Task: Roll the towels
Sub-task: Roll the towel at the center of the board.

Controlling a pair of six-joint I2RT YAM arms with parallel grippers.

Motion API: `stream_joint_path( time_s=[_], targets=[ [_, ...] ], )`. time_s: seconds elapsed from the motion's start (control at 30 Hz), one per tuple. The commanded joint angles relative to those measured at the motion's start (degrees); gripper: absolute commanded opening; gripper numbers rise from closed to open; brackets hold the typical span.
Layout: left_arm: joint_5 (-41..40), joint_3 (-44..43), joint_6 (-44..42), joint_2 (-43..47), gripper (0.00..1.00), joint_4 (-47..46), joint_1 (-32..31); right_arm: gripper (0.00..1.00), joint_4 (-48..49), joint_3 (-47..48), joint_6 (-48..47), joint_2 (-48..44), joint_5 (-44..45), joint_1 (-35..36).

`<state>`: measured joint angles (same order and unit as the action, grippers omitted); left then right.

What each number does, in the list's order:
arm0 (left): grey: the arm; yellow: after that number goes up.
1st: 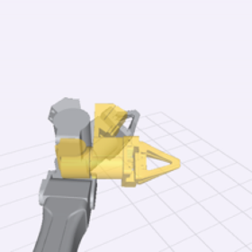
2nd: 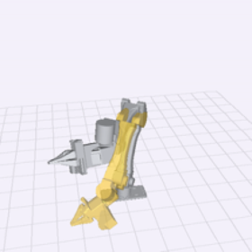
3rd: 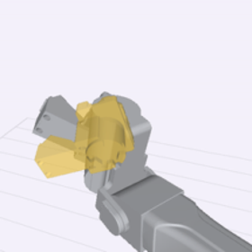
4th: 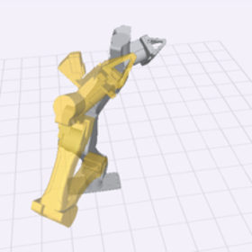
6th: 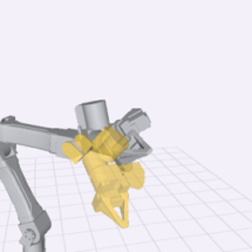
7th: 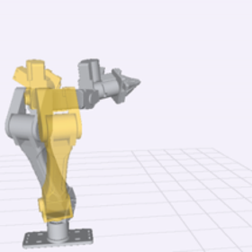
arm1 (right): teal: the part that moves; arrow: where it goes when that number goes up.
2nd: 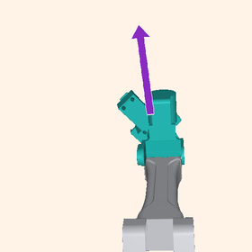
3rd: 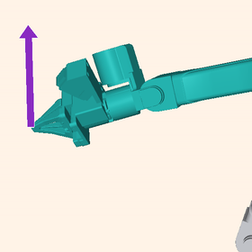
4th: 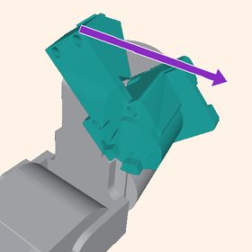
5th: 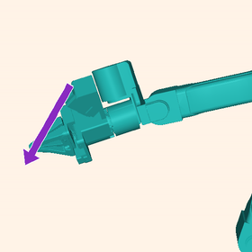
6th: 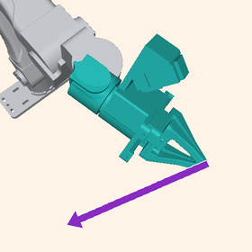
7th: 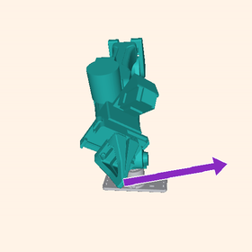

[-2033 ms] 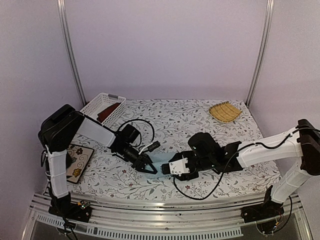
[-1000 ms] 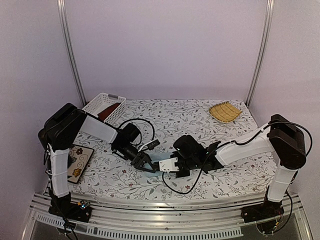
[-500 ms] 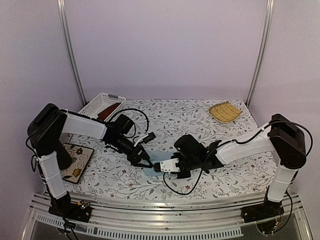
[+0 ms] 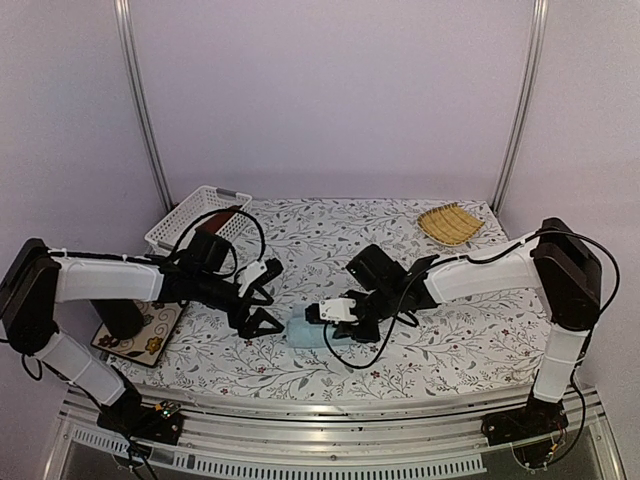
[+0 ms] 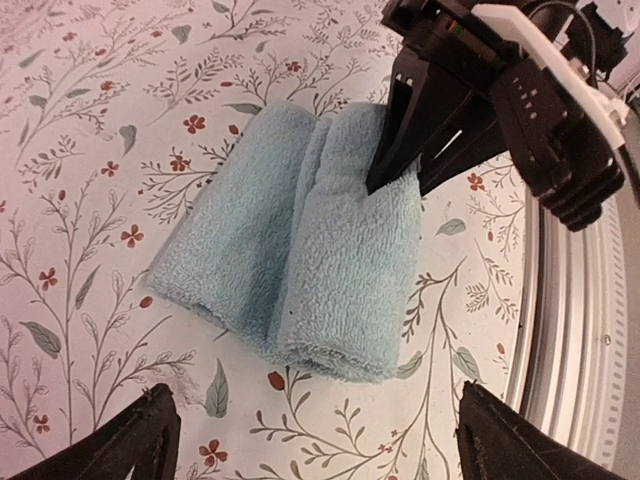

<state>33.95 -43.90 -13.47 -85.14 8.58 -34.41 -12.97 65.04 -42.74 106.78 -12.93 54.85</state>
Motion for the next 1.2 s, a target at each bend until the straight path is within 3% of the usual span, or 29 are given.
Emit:
stream_joint_path(
  time_s=[0.0, 0.57, 0.83, 1.0, 1.17],
  targets=[
    [-6.38, 3.28, -3.64, 2.62, 0.97, -6.44, 0.20, 0.12, -7.88, 3.75, 2.10, 3.43, -8.94, -1.23],
    [-17.58, 2.34, -12.71, -1.95, 0.95, -10.60, -12.25, 0.14, -20.96, 16.44, 5.45, 11.07, -21.92, -6.94],
    [-20.86, 0.79, -12.33, -5.29, 0.92, -13.55, -14.07, 0.16, -22.62, 18.02, 5.40, 12.72, -23.62, -7.12],
    [-20.32, -1.22, -12.98, -8.30, 0.85, -12.31, -14.12, 0.16, -22.54, 18.02, 5.45, 12.92, -23.98, -7.17],
    [-16.87, 0.44, -15.55, -6.38, 0.86, -11.74, -14.83, 0.17, -22.62, 18.03, 5.48, 13.18, -24.63, -7.53]
  ],
)
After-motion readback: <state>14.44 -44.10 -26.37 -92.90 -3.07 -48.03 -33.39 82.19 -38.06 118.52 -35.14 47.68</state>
